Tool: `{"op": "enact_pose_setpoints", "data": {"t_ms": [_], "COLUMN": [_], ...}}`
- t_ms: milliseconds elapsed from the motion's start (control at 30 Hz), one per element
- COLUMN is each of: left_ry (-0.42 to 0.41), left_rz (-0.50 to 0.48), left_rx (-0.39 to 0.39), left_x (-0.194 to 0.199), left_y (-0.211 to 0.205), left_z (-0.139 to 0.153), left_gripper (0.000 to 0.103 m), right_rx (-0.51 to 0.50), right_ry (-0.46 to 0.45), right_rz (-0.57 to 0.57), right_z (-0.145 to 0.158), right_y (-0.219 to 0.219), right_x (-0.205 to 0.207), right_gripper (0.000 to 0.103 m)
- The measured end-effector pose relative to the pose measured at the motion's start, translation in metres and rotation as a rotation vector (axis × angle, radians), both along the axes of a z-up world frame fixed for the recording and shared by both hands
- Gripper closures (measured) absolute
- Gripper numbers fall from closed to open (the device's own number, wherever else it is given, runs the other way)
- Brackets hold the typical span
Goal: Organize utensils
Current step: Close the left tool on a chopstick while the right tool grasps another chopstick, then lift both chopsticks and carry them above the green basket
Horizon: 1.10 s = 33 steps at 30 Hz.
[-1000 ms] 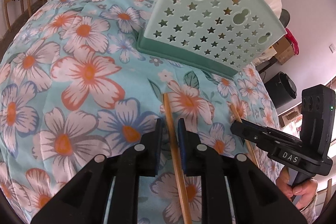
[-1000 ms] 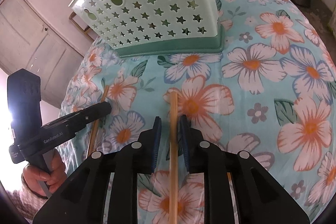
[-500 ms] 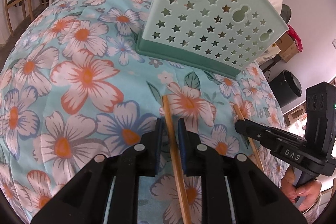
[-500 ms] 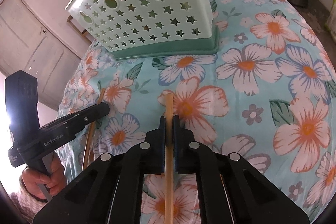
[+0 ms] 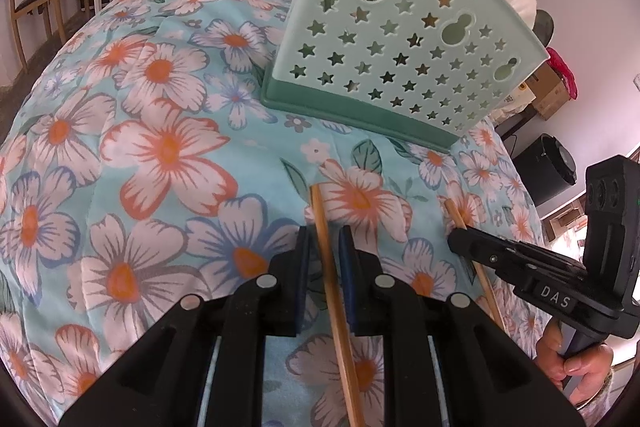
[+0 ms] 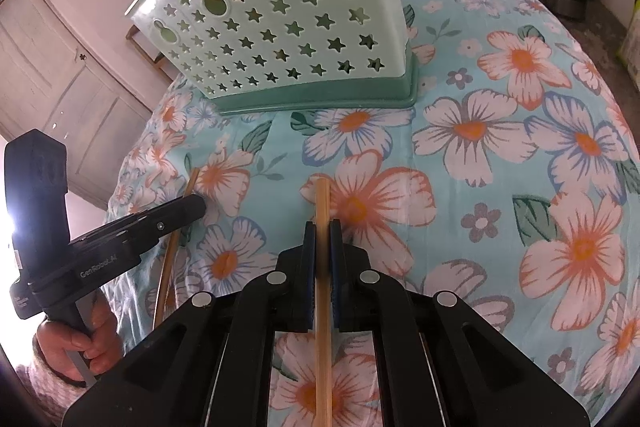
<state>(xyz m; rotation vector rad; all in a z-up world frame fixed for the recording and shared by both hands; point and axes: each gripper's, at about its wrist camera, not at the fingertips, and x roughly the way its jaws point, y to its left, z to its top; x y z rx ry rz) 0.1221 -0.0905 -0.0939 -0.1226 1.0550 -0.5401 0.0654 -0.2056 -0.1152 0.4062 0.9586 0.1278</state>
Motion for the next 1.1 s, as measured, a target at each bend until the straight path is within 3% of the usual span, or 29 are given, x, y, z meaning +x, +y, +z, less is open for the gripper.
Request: {"op": "enact_pose_setpoints", "data": {"t_ms": [267, 767, 967, 1100], "left_ry": [-0.005, 0.022, 0.027, 0.013], "left_rz": [0.009, 0.004, 0.022, 0.040], "left_rx": [0.001, 0.005, -0.009, 0.009], "left_x": [0.000, 0.006, 0.009, 0.009], "left_y": [0.007, 0.004, 0.004, 0.003], "left_z": [0.001, -0.002, -0.003, -0.001], "left_gripper": [0.091, 0.091, 0.091, 0.095], "right_rx": [-0.015, -0.070, -0.116, -0.127], "right_ry": [-0.001, 0.023, 0.013, 0.018], "right_rz": [0.014, 0.077, 0.085, 0.075], "right_z": [0.004, -0.001, -0.002, -0.003], "right_y": [0.005, 0.026, 0.036, 0.040], "right_x": [0.004, 0.015, 0.024, 0.031], "right_gripper": [0.098, 0.085, 0.085, 0.098]}}
